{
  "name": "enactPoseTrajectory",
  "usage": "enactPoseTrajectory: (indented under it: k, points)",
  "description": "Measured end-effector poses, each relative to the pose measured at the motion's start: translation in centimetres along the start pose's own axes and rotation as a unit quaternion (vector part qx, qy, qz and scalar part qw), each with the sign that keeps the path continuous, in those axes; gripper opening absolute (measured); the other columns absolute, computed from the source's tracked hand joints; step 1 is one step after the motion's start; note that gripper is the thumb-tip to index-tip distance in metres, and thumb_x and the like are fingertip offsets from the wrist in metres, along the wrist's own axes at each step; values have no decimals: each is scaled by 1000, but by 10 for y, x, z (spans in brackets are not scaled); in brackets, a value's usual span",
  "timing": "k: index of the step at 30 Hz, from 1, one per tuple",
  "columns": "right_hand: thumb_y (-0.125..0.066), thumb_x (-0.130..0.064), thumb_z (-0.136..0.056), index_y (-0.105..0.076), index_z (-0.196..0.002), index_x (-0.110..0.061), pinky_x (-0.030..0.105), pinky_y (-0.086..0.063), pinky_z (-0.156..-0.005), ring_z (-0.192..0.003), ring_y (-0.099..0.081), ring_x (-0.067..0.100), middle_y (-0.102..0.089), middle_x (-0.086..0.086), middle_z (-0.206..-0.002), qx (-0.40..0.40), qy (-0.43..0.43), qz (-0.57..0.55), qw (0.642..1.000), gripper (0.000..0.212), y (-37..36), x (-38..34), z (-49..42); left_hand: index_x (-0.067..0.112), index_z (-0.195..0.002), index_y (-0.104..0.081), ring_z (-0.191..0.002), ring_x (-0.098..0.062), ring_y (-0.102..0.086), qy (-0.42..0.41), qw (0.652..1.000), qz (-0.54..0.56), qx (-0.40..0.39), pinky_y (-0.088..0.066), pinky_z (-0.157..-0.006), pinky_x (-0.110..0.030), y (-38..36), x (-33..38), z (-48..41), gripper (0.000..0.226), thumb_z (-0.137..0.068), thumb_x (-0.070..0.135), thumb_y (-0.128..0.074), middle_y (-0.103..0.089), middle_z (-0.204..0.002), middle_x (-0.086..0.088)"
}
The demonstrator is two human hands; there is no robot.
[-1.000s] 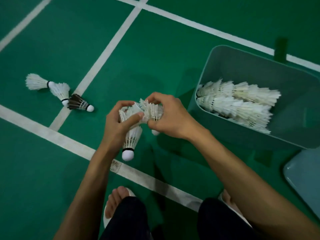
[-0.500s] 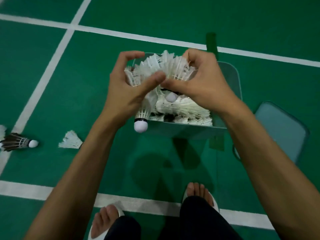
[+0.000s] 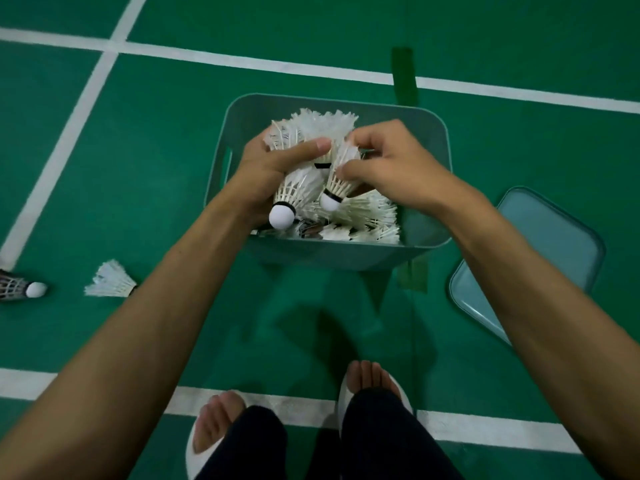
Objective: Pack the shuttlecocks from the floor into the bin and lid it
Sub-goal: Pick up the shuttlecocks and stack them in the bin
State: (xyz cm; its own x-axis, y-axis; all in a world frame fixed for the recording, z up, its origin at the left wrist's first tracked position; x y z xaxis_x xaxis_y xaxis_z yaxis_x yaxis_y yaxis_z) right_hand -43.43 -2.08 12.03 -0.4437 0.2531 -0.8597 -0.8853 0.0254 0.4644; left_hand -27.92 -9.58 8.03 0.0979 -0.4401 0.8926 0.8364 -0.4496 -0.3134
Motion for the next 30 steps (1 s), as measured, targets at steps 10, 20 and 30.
enactPoseTrajectory:
  k: [10, 20, 30]
  points:
    - [-77, -16, -81, -80, -91, -8, 45, -51, -93, -109, -61, 40, -72, 20, -110, 83, -24, 240, 967, 13, 38, 17, -2, -10, -117, -62, -78, -30, -75, 18, 996, -84, 34, -61, -69, -36, -3, -4, -28, 51, -73, 1, -87, -73, -97, -22]
    - [-71, -11, -81, -58, -98, -7, 36, -38, -70, -98, -63, 41, -57, 19, -96, 190, -155, 476, 845, 22, 37, 21, -2, 5, -104, -66, -70, -15, -74, -11, 951, -303, 68, -61, -66, -29, 31, 1, -29, 46, -67, 8, -93, -74, -85, -5]
    - [-54, -5, -90, -51, -88, -3, 39, -46, -73, -87, -61, 36, -58, 15, -91, 151, -251, 319, 901, 4, 17, 54, -11, 4, -117, -64, -88, -31, -75, 137, 945, -268, 126, -64, -79, -46, 37, -14, -24, 81, -46, 18, -101, -73, -108, -12]
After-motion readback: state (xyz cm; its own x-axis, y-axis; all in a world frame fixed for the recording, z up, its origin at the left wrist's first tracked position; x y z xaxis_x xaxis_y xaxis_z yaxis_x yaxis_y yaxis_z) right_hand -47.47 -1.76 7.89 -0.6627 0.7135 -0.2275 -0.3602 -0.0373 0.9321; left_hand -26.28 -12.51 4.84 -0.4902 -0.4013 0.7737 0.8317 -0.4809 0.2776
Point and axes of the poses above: each hand's wrist, its own z-axis away from the middle knuckle, its own y-axis out of the back of the hand, x = y × z, the point moved 4 cm from there along -z, towards the middle knuckle
